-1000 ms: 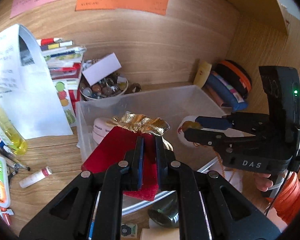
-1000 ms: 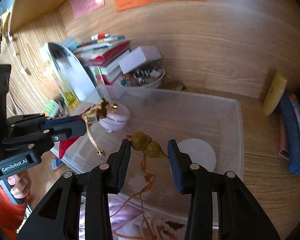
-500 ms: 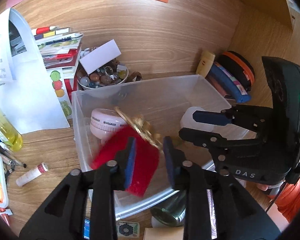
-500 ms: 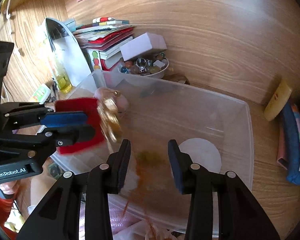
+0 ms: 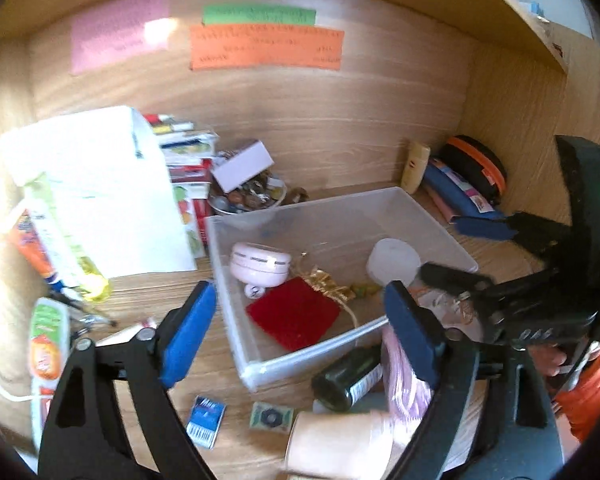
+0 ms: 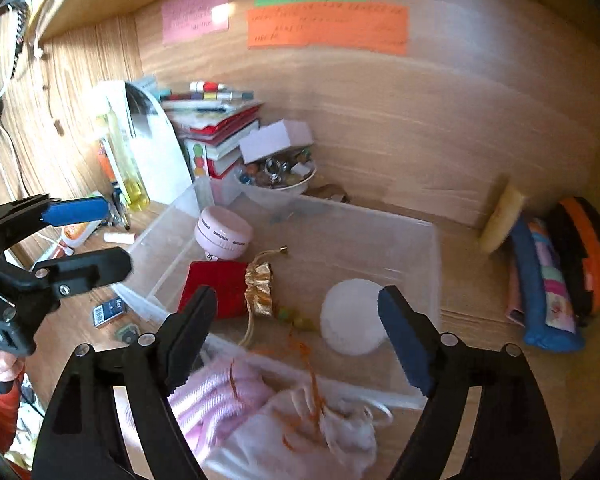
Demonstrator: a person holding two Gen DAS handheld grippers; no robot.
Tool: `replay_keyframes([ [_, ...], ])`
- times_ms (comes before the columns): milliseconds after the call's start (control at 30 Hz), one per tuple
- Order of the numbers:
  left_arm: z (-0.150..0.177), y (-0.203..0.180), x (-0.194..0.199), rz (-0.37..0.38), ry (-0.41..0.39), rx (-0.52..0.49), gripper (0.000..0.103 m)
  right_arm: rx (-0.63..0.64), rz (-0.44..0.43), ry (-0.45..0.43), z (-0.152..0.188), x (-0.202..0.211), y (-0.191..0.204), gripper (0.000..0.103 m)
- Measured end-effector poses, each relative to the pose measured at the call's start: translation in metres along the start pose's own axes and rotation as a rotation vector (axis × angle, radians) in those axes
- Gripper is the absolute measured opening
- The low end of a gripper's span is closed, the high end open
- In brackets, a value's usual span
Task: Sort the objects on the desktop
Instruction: 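Lift and release gourd pendant into clear box with right gripper while left releases red pouch there, then grasp beige jar with left gripper while right gripper grasps white drawstring bag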
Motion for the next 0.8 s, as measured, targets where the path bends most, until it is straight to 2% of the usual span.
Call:
replay_keyframes([
  [167, 0.015, 0.005, 0.017, -0.028, 0.009, 0.013, 0.092, -0.03, 0.062, -0.051, 0.014, 0.032, -0.012, 0.087],
  [267, 0.025, 0.01, 0.026, -0.011, 0.02, 0.039, 0.093, -0.04, 0.099, -0.053, 0.023, 0.044, -0.019, 0.087],
  [367, 0.038, 0.011, 0.031, 0.021, 0.044, 0.056, 0.093, -0.064, 0.096, -0.053, 0.034, 0.055, -0.026, 0.088],
  [467, 0.054, 0.012, 0.034, 0.017, 0.076, 0.066, 0.093, -0.083, 0.089, -0.056, 0.046, 0.059, -0.031, 0.089],
  [600, 0.075, 0.015, 0.047, -0.01, 0.076, 0.076, 0.094, -0.078, 0.153, -0.039, 0.067, 0.053, -0.039, 0.089],
  [667, 0.084, 0.016, 0.051, -0.018, 0.078, 0.081, 0.096, -0.1, 0.111, 0.005, 0.08, 0.043, -0.04, 0.089],
  [800, 0.102, 0.005, 0.046, 0.029, 0.132, 0.055, 0.097, -0.104, -0.003, 0.05, 0.095, 0.028, -0.032, 0.089],
])
Point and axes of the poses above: each gripper's, at about its wrist camera, not at the fingertips, and x roughly against the way its jaws point, y to its left, z to its underside, the point moved 5 cm from there along -x, roughly the way its jaws point, and after that the axes turned 3 degrees about -x, right-handed, at the moved point
